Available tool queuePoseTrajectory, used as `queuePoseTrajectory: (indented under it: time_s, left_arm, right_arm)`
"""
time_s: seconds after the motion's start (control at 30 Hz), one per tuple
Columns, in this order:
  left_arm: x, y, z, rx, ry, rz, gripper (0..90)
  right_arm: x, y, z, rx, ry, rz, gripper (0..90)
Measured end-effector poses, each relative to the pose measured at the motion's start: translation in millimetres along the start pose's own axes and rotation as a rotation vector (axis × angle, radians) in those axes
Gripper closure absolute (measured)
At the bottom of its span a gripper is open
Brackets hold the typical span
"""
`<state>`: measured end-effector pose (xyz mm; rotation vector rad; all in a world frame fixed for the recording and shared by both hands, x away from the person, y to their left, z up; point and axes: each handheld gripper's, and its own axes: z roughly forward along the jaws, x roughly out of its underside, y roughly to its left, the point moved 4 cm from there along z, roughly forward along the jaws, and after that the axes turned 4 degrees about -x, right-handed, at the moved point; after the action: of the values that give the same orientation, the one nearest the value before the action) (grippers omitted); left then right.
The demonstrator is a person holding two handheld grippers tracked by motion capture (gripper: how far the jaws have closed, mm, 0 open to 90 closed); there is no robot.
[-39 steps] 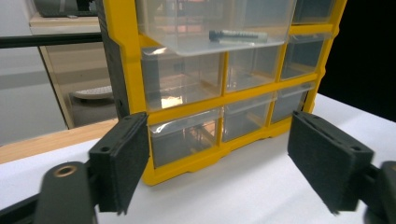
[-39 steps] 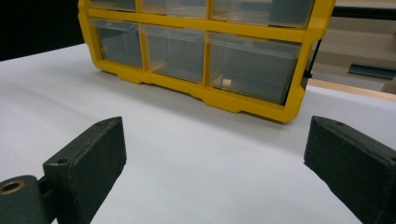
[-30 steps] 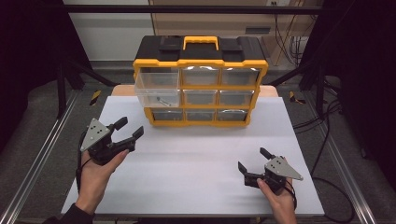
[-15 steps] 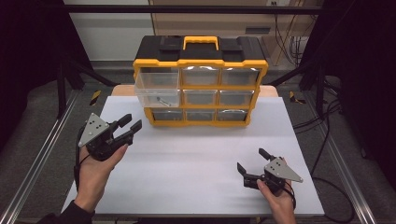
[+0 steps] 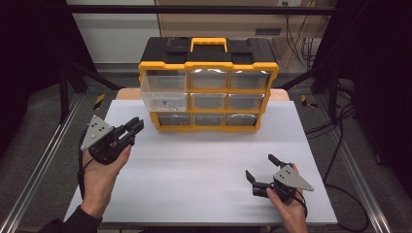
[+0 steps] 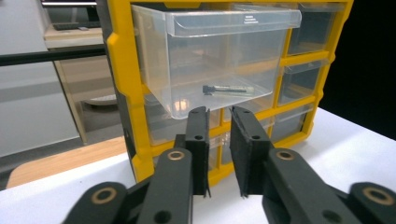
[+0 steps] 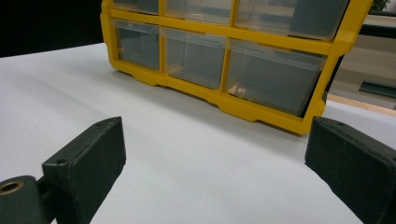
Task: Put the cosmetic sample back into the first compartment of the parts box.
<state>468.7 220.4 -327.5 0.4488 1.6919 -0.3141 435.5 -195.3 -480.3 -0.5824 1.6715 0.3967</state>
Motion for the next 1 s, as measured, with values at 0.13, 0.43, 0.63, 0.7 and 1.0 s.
queuePoseTrajectory:
  time_s: [0.13,0.43,0.63,0.7,1.0]
  left_arm:
    - [-1.4,-0.7,-0.5,-0.005,-0.001,0.005,82.7]
    - [-7.5,-3.8,-1.8,-0.02,-0.013,0.008,88.3]
    - [-10.6,-4.5,1.8,-0.043,-0.012,0.016,89.0]
    - [-10.8,-4.6,4.6,-0.045,-0.005,0.016,89.1]
    - [-15.2,-8.4,14.7,-0.044,0.001,-0.004,89.2]
  right_arm:
    - [0.3,-0.4,0.1,0.001,-0.001,-0.004,5.3]
    - [0.2,-5.1,-3.9,0.009,-0.019,-0.013,5.1]
    - [2.5,-4.0,-2.7,0.0,-0.02,-0.027,4.6]
    - [3.4,-3.1,-2.0,-0.005,-0.017,-0.032,4.4]
    - [5.4,-0.7,-0.5,-0.024,-0.013,-0.029,4.8]
